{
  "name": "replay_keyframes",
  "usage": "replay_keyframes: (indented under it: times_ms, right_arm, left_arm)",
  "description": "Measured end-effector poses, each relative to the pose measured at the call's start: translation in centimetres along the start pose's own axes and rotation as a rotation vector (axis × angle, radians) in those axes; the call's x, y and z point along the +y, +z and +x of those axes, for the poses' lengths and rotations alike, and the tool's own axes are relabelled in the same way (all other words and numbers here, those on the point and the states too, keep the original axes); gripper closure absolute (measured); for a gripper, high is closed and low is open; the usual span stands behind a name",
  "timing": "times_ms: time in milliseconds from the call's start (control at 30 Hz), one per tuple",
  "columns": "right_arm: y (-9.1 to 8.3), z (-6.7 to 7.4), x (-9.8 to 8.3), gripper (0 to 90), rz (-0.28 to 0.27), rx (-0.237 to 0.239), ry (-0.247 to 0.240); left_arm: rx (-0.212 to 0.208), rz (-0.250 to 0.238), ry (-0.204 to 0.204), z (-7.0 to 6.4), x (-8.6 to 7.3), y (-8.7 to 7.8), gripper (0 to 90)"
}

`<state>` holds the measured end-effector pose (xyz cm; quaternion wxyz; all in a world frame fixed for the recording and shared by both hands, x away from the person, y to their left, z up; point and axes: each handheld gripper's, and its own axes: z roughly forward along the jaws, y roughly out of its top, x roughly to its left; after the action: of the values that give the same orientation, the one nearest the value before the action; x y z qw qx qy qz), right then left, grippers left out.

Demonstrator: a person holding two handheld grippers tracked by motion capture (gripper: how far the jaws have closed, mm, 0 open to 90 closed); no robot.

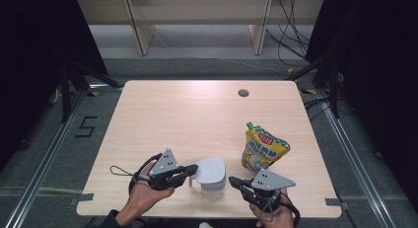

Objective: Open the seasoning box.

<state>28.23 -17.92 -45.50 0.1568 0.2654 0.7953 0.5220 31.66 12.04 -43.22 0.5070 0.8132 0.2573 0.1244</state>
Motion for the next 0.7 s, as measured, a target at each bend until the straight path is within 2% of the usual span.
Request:
replay_keyframes:
  times_ms: [33,100,133,167,267,300,333,367,433,467,567,633,700]
  right_arm:
    - [0.0,0.0,0.1,90.0,0.005,-0.012,-0.005]
    - [0.1,0.1,0.2,90.0,0.013,0.002,0.0]
    - [0.2,0.2,0.3,90.0,0.011,0.006,0.01]
    - [0.2,0.1,0.4,90.0,-0.005,-0.008,-0.015]
    - [0.2,0.3,0.6,90.0,0.012,0.014,0.016]
    - [0.3,0.3,0.6,90.0,0.015,0.006,0.011]
    - [0.6,0.4,0.6,90.0,0.019,0.031,0.017]
    - [0.6,0.5,0.6,90.0,0.022,0.015,0.012]
    - [0.7,0.4,0.7,90.0,0.021,0.012,-0.013]
    - [0.7,0.5,0.7,90.0,0.018,0.011,0.0]
    - [0.8,0.5,0.9,90.0,0.015,0.014,-0.018]
    - [0.8,0.6,1.0,90.0,0.023,0.02,0.001]
    - [1.0,0.7,1.2,90.0,0.008,0.03,-0.002]
  left_arm:
    - [0.004,-0.002,-0.005,0.0,0.0,0.0,88.2]
    - [0.006,0.001,0.021,0.1,0.0,0.0,88.2]
    - [0.003,-0.002,0.021,0.1,0.0,0.0,88.2]
    - [0.005,-0.001,0.022,0.1,0.0,0.0,88.2]
    - [0.011,-0.002,0.005,-0.1,-0.1,-0.1,88.5]
    - [0.011,0.001,0.008,0.0,-0.1,-0.1,88.6]
    - [0.009,-0.002,-0.012,-0.1,-0.1,-0.1,88.6]
    - [0.008,-0.002,-0.001,0.1,-0.1,-0.1,88.6]
    - [0.007,-0.004,-0.003,0.1,-0.2,-0.1,88.6]
    - [0.008,-0.004,-0.003,0.1,-0.1,-0.1,88.6]
    - [0.009,-0.004,-0.001,0.1,-0.1,-0.1,88.6]
    - [0.008,-0.005,0.0,0.1,-0.2,-0.1,88.6]
    - [0.005,-0.003,0.0,0.2,-0.2,-0.1,87.5]
